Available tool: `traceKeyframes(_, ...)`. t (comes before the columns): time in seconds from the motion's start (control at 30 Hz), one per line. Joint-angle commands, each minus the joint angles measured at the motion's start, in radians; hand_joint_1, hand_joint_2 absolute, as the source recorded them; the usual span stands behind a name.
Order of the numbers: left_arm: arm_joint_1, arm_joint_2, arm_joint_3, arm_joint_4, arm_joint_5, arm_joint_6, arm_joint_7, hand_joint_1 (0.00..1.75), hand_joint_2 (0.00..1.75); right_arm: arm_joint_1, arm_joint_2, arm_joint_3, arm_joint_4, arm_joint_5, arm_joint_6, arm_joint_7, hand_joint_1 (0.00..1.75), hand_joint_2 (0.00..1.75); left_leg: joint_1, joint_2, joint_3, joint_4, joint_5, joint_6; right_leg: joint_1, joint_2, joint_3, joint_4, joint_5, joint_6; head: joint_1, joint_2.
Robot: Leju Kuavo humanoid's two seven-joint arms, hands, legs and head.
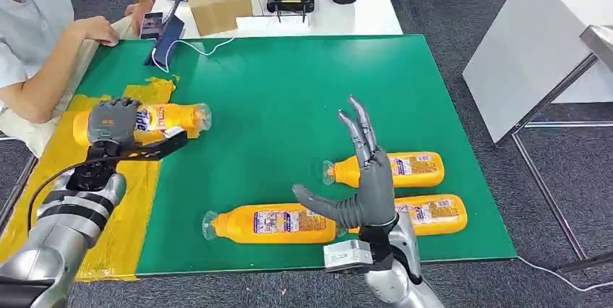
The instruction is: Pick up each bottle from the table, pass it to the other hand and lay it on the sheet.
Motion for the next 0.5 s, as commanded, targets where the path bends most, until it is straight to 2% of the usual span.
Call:
traceKeyframes(0.03,-0.061,0.023,0.018,0.225,0.026,-0.152,0.025,1.75,1.75,0.012,-0.020,-0.033,-0.019,0.069,-0.022,0.028,0.00,1.75,0.001,-0.001,0.004,0.000,-0.002,-0.001,0.000,0.002,0.005,-0.001,-0.002,-0.001,0.000,0.000)
traceKeyframes(0.1,-0.055,0.023,0.018,0.227,0.028,-0.148,0.025,1.75,1.75,0.012,-0.020,-0.032,-0.017,0.070,-0.023,0.028,0.00,1.75,0.001,-0.001,0.006,0.000,-0.003,-0.001,0.000,0.004,0.007,-0.001,-0.002,-0.001,0.000,0.000)
traceKeyframes(0.17,-0.046,0.019,0.024,0.248,0.044,-0.194,0.028,1.75,1.75,0.000,-0.024,-0.020,0.009,0.126,-0.003,0.072,0.00,1.75,0.002,-0.002,0.006,0.001,-0.004,-0.001,0.001,0.004,0.008,-0.001,-0.003,-0.002,0.000,0.000)
traceKeyframes(0.27,-0.004,0.006,0.051,0.249,0.097,-0.160,-0.026,1.75,1.75,-0.007,-0.029,-0.006,0.065,0.200,-0.005,0.106,0.00,1.75,0.000,-0.001,0.003,-0.001,-0.001,-0.001,0.000,0.002,0.004,-0.002,-0.001,-0.001,0.000,0.000)
traceKeyframes(0.3,0.007,-0.001,0.055,0.247,0.110,-0.147,-0.041,1.75,1.75,-0.006,-0.031,-0.004,0.078,0.206,-0.002,0.111,0.00,1.75,0.001,-0.002,0.007,-0.001,-0.003,-0.001,0.000,0.004,0.008,-0.002,-0.002,-0.002,0.000,0.000)
traceKeyframes(0.37,0.012,-0.005,0.054,0.247,0.110,-0.142,-0.040,1.75,1.75,-0.005,-0.032,-0.004,0.085,0.205,-0.002,0.111,0.00,1.75,0.000,-0.002,0.003,-0.002,-0.001,0.000,0.000,0.002,0.004,-0.002,0.000,0.000,0.000,0.000)
traceKeyframes(0.4,0.012,-0.005,0.054,0.247,0.110,-0.142,-0.040,0.94,1.75,-0.005,-0.032,-0.004,0.085,0.205,-0.002,0.111,0.00,1.75,0.001,-0.002,0.007,-0.002,-0.003,-0.001,0.000,0.003,0.009,-0.003,-0.002,-0.001,0.000,0.000)
traceKeyframes(0.43,0.019,-0.010,0.059,0.231,0.128,-0.121,-0.063,0.00,1.75,-0.012,-0.040,0.004,0.094,0.220,0.019,0.129,0.00,1.75,0.000,-0.002,0.005,-0.002,-0.002,-0.001,0.000,0.002,0.006,-0.002,-0.001,-0.001,0.000,0.000)
traceKeyframes(0.47,0.046,-0.018,0.073,0.192,0.164,-0.063,-0.105,0.00,1.75,-0.022,-0.055,0.020,0.111,0.253,0.062,0.165,0.00,1.75,0.001,-0.003,0.010,-0.002,-0.004,-0.001,0.000,0.004,0.011,-0.003,-0.003,-0.001,0.000,0.000)
traceKeyframes(0.5,0.060,-0.029,0.095,0.175,0.209,-0.054,-0.132,0.00,1.75,-0.029,-0.066,0.031,0.127,0.281,0.087,0.186,0.00,1.75,0.001,-0.003,0.008,-0.002,-0.002,-0.001,0.000,0.002,0.009,-0.003,-0.002,-0.001,0.000,0.000)
